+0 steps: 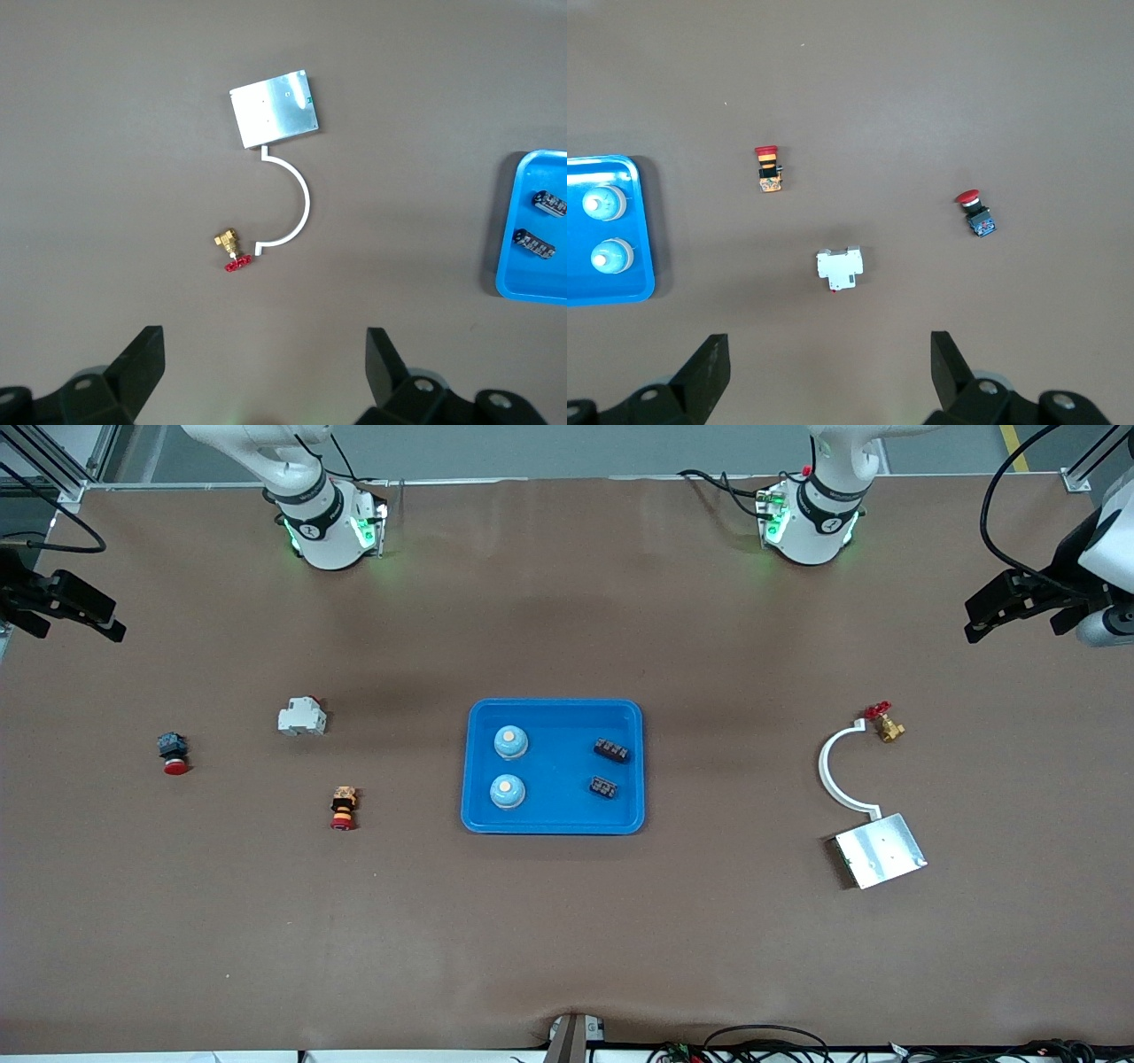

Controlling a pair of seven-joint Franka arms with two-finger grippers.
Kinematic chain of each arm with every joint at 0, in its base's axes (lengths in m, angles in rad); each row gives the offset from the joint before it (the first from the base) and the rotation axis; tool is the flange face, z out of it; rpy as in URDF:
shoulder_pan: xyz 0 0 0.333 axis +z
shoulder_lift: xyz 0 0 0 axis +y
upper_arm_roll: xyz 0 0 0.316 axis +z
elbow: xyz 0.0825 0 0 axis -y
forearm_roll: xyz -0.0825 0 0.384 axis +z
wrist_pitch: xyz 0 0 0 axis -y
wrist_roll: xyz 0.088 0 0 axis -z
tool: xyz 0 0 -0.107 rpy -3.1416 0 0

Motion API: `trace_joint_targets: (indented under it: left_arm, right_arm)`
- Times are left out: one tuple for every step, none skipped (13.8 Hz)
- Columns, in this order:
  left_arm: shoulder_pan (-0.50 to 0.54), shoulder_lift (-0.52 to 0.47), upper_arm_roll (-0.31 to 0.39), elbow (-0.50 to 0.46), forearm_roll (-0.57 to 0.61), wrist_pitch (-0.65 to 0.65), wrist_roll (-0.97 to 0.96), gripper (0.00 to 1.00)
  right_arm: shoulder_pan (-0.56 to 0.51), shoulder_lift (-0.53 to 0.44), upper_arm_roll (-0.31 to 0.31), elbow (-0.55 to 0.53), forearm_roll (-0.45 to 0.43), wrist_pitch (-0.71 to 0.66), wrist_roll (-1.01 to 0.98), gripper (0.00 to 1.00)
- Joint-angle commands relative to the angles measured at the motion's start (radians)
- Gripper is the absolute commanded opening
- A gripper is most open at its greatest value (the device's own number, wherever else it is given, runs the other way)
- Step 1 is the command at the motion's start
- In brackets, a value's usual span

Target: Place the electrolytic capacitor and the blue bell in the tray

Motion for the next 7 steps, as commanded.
trace_joint_targets:
  left_arm:
    - [0.007,-0.005,-0.003,0.006,-0.015,-0.016,0.007,1.00]
    - [0.007,-0.002,-0.003,0.006,-0.018,-0.018,0.007,1.00]
    - [0.006,-0.002,-0.003,0.006,-0.018,-0.016,0.006,1.00]
    - [0.006,-0.002,-0.003,0.006,-0.018,-0.016,0.006,1.00]
    - [0.006,-0.002,-0.003,0.006,-0.018,-0.016,0.007,1.00]
    - [0.006,-0.002,-0.003,0.006,-0.018,-0.018,0.007,1.00]
    - [0.006,-0.002,-0.003,0.006,-0.018,-0.021,0.007,1.00]
  right_arm:
    - [-0.013,-0.018,0.006,-0.010,0.010,-0.004,-0.008,1.00]
    - [-0.013,-0.019,0.006,-0.010,0.009,-0.006,-0.008,1.00]
    - [-0.013,-0.018,0.006,-0.012,0.009,-0.004,-0.008,1.00]
    - [-0.013,-0.018,0.006,-0.012,0.009,-0.001,-0.008,1.00]
    - [-0.011,-0.018,0.006,-0.012,0.009,0.003,-0.008,1.00]
    - [-0.013,-0.018,0.006,-0.010,0.009,0.005,-0.008,1.00]
    - [-0.013,-0.018,0.006,-0.010,0.009,0.005,-0.008,1.00]
